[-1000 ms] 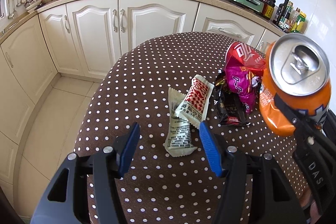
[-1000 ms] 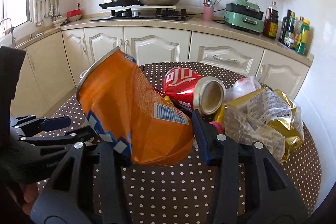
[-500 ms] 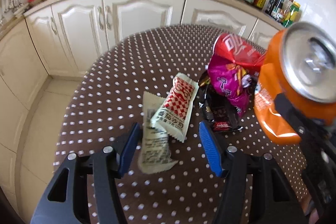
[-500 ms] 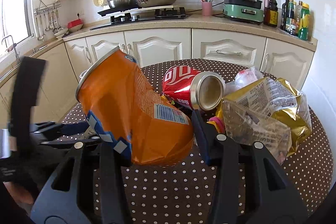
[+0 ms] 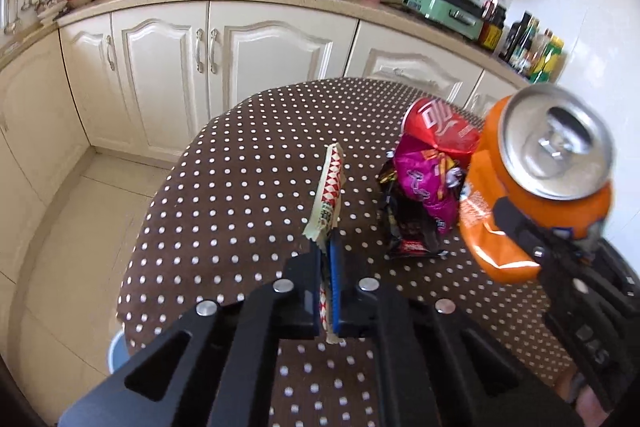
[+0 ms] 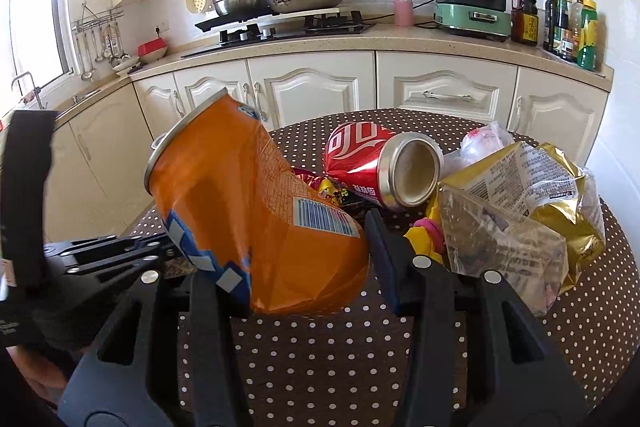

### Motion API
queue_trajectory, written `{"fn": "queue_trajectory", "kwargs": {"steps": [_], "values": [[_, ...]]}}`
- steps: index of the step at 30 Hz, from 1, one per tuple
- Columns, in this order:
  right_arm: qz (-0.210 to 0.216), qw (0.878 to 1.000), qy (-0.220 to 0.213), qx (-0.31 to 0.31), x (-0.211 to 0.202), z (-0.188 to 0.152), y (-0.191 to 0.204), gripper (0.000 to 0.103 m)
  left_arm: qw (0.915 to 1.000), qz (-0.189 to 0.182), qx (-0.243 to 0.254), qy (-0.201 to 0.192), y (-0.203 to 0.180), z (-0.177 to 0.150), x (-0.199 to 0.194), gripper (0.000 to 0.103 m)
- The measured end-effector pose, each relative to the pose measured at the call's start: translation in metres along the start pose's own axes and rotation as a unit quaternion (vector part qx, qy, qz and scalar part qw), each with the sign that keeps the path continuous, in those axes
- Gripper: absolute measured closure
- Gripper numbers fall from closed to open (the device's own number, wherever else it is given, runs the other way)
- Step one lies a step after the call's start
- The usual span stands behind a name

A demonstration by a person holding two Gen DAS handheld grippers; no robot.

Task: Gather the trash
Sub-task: 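Grasp the red-and-white snack wrapper with the left tool while the right tool holds the can, then carry wrapper and can over the blue bucket and open both tools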

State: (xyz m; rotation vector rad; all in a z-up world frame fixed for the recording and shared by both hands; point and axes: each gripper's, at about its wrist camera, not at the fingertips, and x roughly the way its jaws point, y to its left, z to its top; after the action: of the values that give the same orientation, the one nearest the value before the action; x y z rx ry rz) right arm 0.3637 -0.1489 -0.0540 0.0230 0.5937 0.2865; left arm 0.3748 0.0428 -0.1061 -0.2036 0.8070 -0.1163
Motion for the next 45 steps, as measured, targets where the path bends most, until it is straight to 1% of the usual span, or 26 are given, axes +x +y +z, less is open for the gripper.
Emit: {"fn": "queue_trajectory", "kwargs": {"steps": [3, 4, 6, 9, 11, 12, 14, 17, 18, 19, 20, 22, 24, 26, 28, 30, 32, 34, 35, 36, 37, 38, 40, 42, 45], "values": [[0.003, 1.0, -0.004, 0.002, -0.006, 0.001, 0.002, 0.058, 0.9995, -0.019, -0.022, -0.01, 0.01, -0.003, -0.014, 0.1], [0.005, 1.0, -0.005, 0.004, -0.008, 0.0, 0.001, 0.058, 0.999, -0.034, -0.027, -0.008, 0.013, -0.005, -0.018, 0.1], [0.017, 1.0, -0.001, 0.015, -0.011, 0.0, 0.001, 0.058, 0.9977, -0.056, -0.039, -0.001, 0.017, -0.008, -0.022, 0.1], [0.032, 0.999, 0.009, 0.027, -0.016, -0.004, 0.002, 0.058, 0.9965, -0.067, -0.049, 0.012, 0.023, -0.019, -0.028, 0.1], [0.038, 0.999, 0.015, 0.029, -0.019, -0.008, 0.006, 0.058, 0.9938, -0.089, -0.061, 0.029, 0.028, -0.028, -0.028, 0.1], [0.04, 0.999, 0.017, 0.029, -0.02, -0.01, 0.008, 0.058, 0.9933, -0.091, -0.062, 0.033, 0.029, -0.032, -0.028, 0.099], [0.045, 0.998, 0.025, 0.025, -0.022, -0.015, 0.014, 0.058, 0.994, -0.082, -0.058, 0.041, 0.032, -0.04, -0.028, 0.097], [0.051, 0.998, 0.032, 0.022, -0.021, -0.02, 0.022, 0.058, 0.9947, -0.071, -0.06, 0.043, 0.033, -0.04, -0.024, 0.092], [0.053, 0.998, 0.034, 0.021, -0.021, -0.021, 0.023, 0.058, 0.9949, -0.066, -0.059, 0.048, 0.034, -0.039, -0.021, 0.084], [0.053, 0.998, 0.036, 0.021, -0.02, -0.022, 0.025, 0.058, 0.9951, -0.06, -0.059, 0.052, 0.033, -0.038, -0.019, 0.071], [0.054, 0.998, 0.037, 0.02, -0.02, -0.022, 0.026, 0.058, 0.9953, -0.059, -0.057, 0.051, 0.033, -0.037, -0.017, 0.068], [0.055, 0.998, 0.039, 0.022, -0.019, -0.024, 0.027, 0.058, 0.9959, -0.057, -0.052, 0.047, 0.03, -0.035, -0.015, 0.056], [0.054, 0.997, 0.041, 0.023, -0.016, -0.023, 0.027, 0.058, 0.9965, -0.051, -0.046, 0.046, 0.028, -0.03, -0.012, 0.051], [0.053, 0.997, 0.041, 0.024, -0.015, -0.023, 0.026, 0.058, 0.9982, -0.024, -0.038, 0.04, 0.025, -0.025, -0.009, 0.05], [0.053, 0.997, 0.039, 0.027, -0.013, -0.022, 0.024, 0.058, 0.9992, -0.004, -0.028, 0.027, 0.024, -0.021, -0.009, 0.048], [0.053, 0.997, 0.04, 0.031, -0.01, -0.02, 0.022, 0.058, 0.9991, -0.005, -0.033, 0.025, 0.027, -0.016, -0.007, 0.048], [0.054, 0.997, 0.042, 0.033, -0.008, -0.018, 0.021, 0.058, 0.9983, -0.012, -0.041, 0.039, 0.031, -0.01, 0.003, 0.048], [0.055, 0.997, 0.042, 0.035, -0.005, -0.017, 0.021, 0.058, 0.9977, -0.018, -0.057, 0.033, 0.034, -0.004, 0.009, 0.048], [0.055, 0.997, 0.043, 0.034, -0.004, -0.016, 0.021, 0.058, 0.9974, -0.018, -0.063, 0.032, 0.035, -0.002, 0.011, 0.048], [0.056, 0.997, 0.043, 0.035, -0.002, -0.016, 0.021, 0.058, 0.9973, -0.016, -0.066, 0.029, 0.035, -0.001, 0.011, 0.055], [0.056, 0.997, 0.044, 0.035, -0.002, -0.016, 0.022, 0.058, 0.9971, -0.013, -0.07, 0.026, 0.035, 0.0, 0.012, 0.077], [0.057, 0.997, 0.046, 0.035, -0.001, -0.017, 0.022, 0.058, 0.9962, -0.025, -0.077, 0.033, 0.037, 0.0, 0.016, 0.085], [0.057, 0.997, 0.047, 0.035, 0.0, -0.017, 0.022, 0.058, 0.9952, -0.04, -0.085, 0.026, 0.039, -0.003, 0.014, 0.092], [0.056, 0.997, 0.045, 0.036, -0.001, -0.017, 0.022, 0.058, 0.9959, -0.037, -0.083, 0.001, 0.038, -0.005, 0.004, 0.096], [0.056, 0.997, 0.035, 0.038, -0.004, -0.017, 0.024, 0.058, 0.9945, -0.05, -0.087, -0.032, 0.038, -0.008, -0.017, 0.101]]}}
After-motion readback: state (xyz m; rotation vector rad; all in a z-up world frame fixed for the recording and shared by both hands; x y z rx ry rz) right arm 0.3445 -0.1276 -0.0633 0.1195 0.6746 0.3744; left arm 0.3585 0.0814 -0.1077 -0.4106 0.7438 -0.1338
